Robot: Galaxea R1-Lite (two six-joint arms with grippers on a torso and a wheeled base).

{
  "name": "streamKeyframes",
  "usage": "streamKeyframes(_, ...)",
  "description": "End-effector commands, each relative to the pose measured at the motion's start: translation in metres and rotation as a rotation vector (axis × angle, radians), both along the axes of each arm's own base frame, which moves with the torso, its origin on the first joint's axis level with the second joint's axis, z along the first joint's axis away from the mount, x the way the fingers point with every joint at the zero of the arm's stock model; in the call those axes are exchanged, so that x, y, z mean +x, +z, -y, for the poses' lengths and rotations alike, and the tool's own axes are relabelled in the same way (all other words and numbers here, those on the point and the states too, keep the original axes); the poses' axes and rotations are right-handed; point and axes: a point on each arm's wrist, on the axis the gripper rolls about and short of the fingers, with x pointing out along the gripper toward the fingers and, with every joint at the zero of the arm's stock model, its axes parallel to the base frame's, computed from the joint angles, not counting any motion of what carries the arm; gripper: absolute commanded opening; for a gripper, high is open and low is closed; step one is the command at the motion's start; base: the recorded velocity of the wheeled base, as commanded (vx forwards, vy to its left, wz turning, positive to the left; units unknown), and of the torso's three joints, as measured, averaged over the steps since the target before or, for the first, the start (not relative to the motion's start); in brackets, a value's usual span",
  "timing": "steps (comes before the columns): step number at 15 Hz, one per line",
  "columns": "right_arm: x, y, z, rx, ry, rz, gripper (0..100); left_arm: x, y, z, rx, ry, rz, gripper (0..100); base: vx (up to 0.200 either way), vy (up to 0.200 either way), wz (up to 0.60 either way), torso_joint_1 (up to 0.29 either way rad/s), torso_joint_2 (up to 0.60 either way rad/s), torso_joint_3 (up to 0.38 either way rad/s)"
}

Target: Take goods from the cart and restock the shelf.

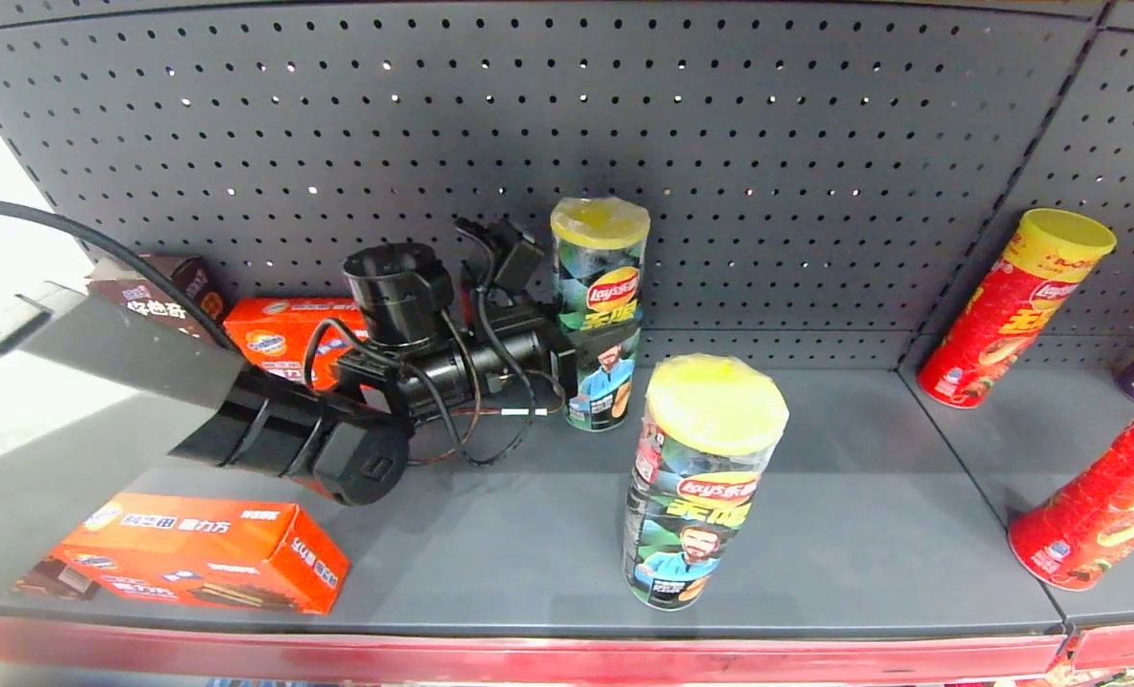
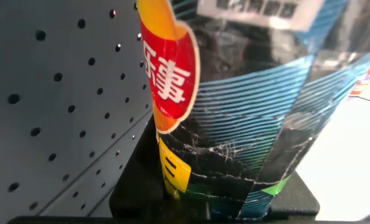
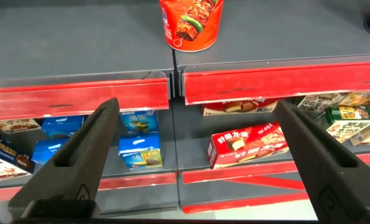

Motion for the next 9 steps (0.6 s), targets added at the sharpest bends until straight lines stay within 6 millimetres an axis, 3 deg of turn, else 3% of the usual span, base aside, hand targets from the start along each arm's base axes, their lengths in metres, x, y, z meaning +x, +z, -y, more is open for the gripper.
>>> streamKeyframes(1,0.0,0.0,0.0,0.0,-0.001,-0.002,100,0.008,-0.012,0.005,0.008,-0.002,-0.016,0,0.0,0.0,0.0,0.0,0.0,0.0)
streamKeyframes(9,0.0,0.0,0.0,0.0,0.001,-0.002,100,0.019,-0.02,0.012,0.007,-0.008,-0.014,0,0.0,0.0,0.0,0.0,0.0,0.0)
